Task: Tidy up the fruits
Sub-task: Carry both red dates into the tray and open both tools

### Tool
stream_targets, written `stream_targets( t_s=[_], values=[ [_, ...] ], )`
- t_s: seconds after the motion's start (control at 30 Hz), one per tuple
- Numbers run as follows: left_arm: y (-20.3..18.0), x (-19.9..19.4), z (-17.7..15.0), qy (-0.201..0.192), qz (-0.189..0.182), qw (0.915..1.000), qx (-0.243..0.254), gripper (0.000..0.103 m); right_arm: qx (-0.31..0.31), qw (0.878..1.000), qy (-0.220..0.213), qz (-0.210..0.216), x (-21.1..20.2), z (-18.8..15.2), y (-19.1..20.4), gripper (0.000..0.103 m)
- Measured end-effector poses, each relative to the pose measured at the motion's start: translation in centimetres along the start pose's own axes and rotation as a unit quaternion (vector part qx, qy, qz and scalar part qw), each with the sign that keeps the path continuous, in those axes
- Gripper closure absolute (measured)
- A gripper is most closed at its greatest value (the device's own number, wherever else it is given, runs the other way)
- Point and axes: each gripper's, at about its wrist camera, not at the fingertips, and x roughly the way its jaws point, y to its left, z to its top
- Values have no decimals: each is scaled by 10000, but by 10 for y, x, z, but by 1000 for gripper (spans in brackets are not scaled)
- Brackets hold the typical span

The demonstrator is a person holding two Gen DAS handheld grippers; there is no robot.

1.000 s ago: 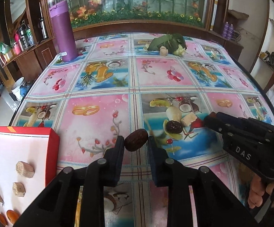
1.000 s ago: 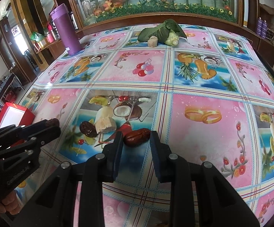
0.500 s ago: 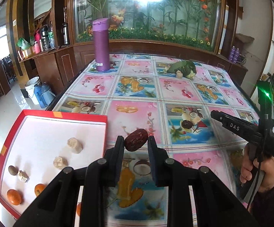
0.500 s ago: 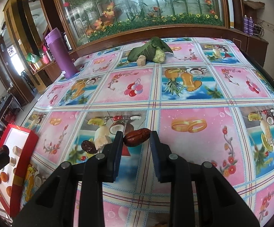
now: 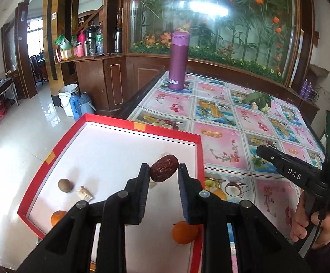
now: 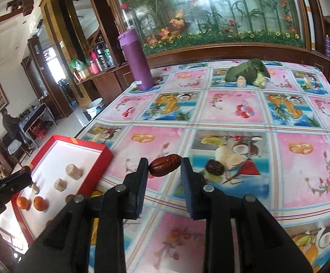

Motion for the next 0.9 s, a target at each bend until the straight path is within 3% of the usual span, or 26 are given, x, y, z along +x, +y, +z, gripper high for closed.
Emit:
stream_targets(
  t_s=[0.27,0.9],
  values=[
    [28,-3,-5,-56,60,9996,-269,79,-437,9986,149,268,12,-14,59,72],
    [53,-8,-12,-140,27,9986,-514,79,-956,9943,262,382,14,-19,114,72]
  ],
)
